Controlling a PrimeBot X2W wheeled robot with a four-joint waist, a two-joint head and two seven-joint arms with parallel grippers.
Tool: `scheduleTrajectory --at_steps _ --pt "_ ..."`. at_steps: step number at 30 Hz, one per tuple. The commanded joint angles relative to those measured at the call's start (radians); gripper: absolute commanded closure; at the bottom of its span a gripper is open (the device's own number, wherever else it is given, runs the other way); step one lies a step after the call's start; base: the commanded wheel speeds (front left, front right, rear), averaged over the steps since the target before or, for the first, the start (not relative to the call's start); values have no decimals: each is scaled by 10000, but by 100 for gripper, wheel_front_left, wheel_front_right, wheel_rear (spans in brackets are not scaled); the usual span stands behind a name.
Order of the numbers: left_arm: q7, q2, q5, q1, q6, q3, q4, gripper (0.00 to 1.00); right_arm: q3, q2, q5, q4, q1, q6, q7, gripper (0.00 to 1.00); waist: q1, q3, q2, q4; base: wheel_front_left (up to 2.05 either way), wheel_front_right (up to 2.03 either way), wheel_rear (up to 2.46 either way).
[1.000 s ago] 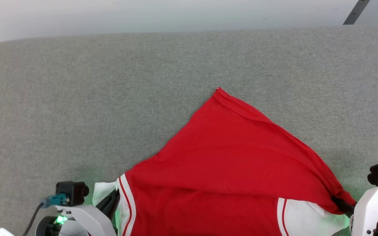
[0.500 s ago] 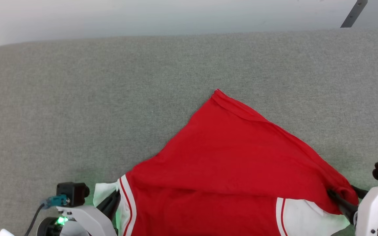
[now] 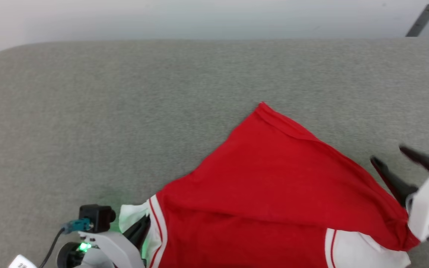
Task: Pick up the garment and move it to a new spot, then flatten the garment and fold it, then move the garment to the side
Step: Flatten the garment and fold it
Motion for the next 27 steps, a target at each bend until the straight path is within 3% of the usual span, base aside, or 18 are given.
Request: scheduleTrajectory --at_steps 1,11,19,27 --pt "52 -141 116 -101 -101 -81 96 100 388 -175 -82 79 -647 -7 -271 0 0 76 -1 332 0 0 0" --pt "232 -816 421 -770 -626 -365 687 100 2691 -677 517 2441 -3732 -7 -879 0 0 350 -1 1304 0 0 0" --pt "333 -1521 712 -1461 -1115 -588 1338 100 4946 -749 1183 5206 -6169 -7 -306 0 0 774 -1 2085 0 0 0" --pt "322 -2155 827 -1948 -1562 -721 2030 100 6289 -564 1924 7584 -7753 -5 435 0 0 1212 -1 2698 0 0 0"
